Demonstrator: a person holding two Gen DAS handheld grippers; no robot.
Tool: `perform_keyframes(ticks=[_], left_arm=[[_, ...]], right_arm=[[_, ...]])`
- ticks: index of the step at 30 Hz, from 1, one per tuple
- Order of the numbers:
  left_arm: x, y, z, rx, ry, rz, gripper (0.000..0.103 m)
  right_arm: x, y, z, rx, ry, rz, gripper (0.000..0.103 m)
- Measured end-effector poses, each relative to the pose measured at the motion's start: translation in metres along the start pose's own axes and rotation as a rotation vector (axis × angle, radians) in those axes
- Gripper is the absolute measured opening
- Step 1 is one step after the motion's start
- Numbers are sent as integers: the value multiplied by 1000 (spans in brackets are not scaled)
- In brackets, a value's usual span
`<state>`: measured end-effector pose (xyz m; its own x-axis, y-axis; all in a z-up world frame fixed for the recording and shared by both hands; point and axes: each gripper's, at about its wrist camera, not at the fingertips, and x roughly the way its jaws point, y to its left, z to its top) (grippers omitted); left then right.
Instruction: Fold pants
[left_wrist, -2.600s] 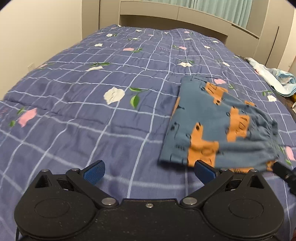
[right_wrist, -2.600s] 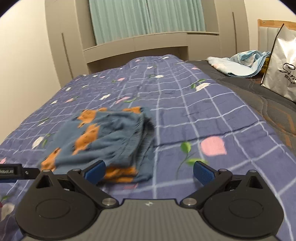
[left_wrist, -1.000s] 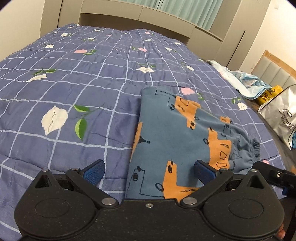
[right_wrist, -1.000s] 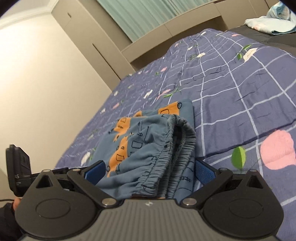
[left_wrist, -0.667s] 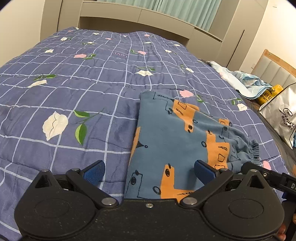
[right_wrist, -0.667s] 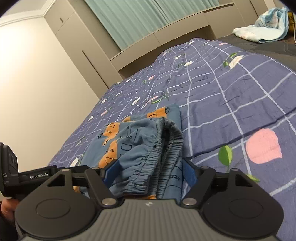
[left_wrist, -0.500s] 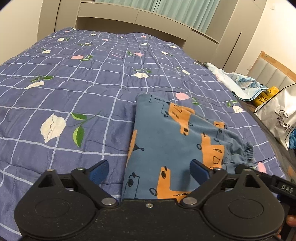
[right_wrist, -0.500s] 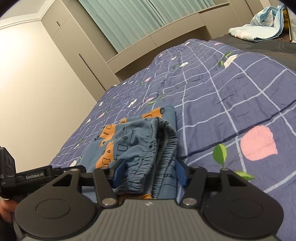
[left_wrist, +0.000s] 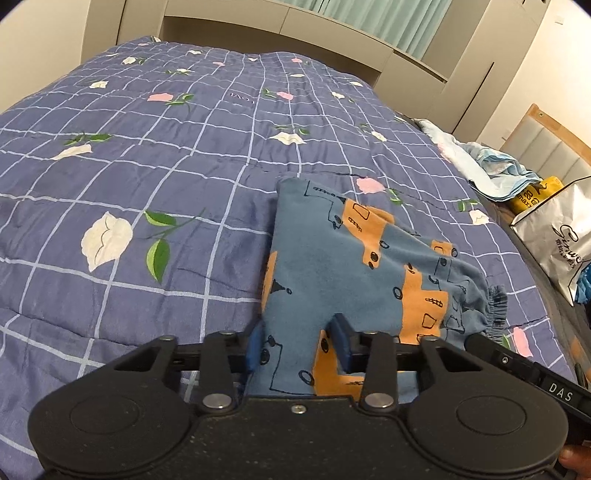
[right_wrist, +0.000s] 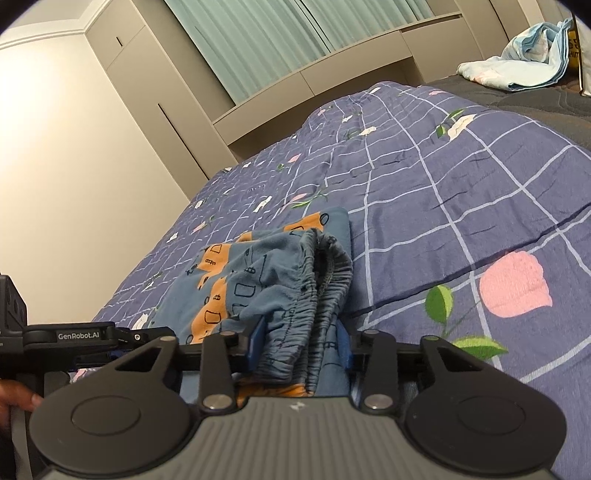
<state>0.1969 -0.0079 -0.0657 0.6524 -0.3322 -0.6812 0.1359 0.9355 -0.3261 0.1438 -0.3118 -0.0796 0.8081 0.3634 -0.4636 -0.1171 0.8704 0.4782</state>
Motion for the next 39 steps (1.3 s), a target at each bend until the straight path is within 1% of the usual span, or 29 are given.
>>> perform_keyframes(ticks=[1,2,3,6,9,12,15,20,23,26,29,31,33,35,37,39], left_arm=[[-1,-2,1,10,0,5,29],[-2,-5,2,25,-1,13,21],[-4,-7,3,37,-3,16,18],[-12,-11,7,53,-10,17,16],[-24,-13,10,64,-33,15,16],[-41,-12,12,64,-57,18,15],[-60,-7,13,72,-83,38,15],[-96,16,12,73,-104,89,16],[-110,34,6,58,-96,125,16],[-115,50,-7,38,-78,150,16],[-110,67,-22,11,-61,156,16],[-106,75,-31,-14,-55,148,16],[-104,79,-37,-36,-58,132,16],[-104,78,-39,-29,-61,131,16],[-102,74,-38,-12,-63,139,17],[-102,74,-37,-18,-62,140,18]], right_arm=[[-2,3,1,-7,-4,-2,33],[-3,6,2,-15,-8,-4,31],[-6,9,3,-23,-15,-7,29],[-15,23,7,-38,-40,-3,26],[-21,40,13,-78,-50,-5,25],[-26,59,18,-115,-61,11,24],[-28,77,21,-139,-68,33,24],[-24,109,11,-168,-48,84,24],[-18,123,-1,-169,-20,106,24],[-9,133,-18,-171,20,114,24],[-1,134,-35,-168,61,103,25],[1,129,-44,-158,57,77,25],[0,122,-47,-126,52,70,25],[-1,119,-47,-115,51,64,26],[-1,119,-47,-125,50,53,28],[-3,122,-47,-141,46,41,30]])
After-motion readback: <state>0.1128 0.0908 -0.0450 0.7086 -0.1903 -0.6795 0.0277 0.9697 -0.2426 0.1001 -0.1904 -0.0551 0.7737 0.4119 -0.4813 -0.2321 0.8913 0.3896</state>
